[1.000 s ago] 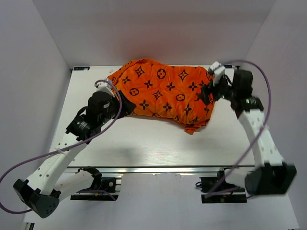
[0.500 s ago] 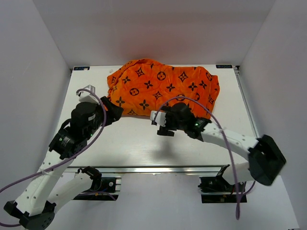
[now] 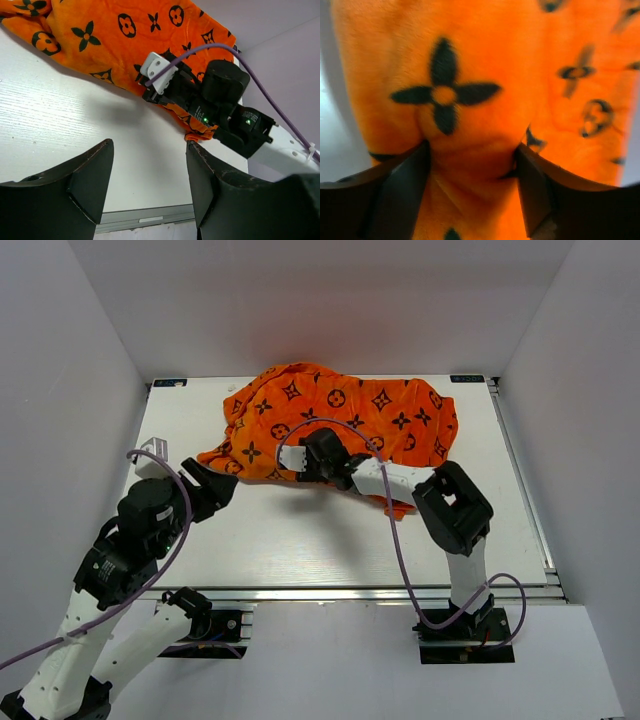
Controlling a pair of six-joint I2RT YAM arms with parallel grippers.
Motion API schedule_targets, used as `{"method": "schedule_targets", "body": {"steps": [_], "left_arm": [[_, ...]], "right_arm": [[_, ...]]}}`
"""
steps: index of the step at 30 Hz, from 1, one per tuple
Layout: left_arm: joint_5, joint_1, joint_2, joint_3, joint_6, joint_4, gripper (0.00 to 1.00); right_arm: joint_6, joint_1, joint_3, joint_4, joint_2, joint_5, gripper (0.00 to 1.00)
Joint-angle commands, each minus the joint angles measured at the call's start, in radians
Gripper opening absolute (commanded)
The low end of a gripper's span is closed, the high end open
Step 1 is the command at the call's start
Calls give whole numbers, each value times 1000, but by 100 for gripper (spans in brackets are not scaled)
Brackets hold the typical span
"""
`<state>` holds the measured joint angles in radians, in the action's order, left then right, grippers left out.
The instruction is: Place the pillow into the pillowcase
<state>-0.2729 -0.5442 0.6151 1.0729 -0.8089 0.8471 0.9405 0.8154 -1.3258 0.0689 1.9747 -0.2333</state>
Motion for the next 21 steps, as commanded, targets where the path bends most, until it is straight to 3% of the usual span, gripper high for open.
{"method": "schedule_targets", "body": {"steps": [1,5,6,7,10,14,16,21], "left_arm": [[-23,4,-12,7,-12,29,69],[-34,4,-26,15,-9,35,69],[-34,4,-28,15,-7,32,69],[-34,4,-29,15,-7,30,69],[-31,4,-28,21,-4,24,69],[-31,4,-32,44,-3,33,69],[-38,4,-51,47,2,26,69],[-89,4,-86,74,52,-23,69]], "right_arm": [[-26,-13,-114,-180,39,43,63],[-117,-13,-191,-339,53,158,36],[-146,-13,-208,-384,58,166,12],[-163,-15,-251,-406,73,172,0],[-248,-36,-337,-489,59,263,0],[-324,-44,-426,-597,-89,616,0],[-399,-18,-452,-571,-204,684,0],[-545,1,-806,-607,-254,750,0]]}}
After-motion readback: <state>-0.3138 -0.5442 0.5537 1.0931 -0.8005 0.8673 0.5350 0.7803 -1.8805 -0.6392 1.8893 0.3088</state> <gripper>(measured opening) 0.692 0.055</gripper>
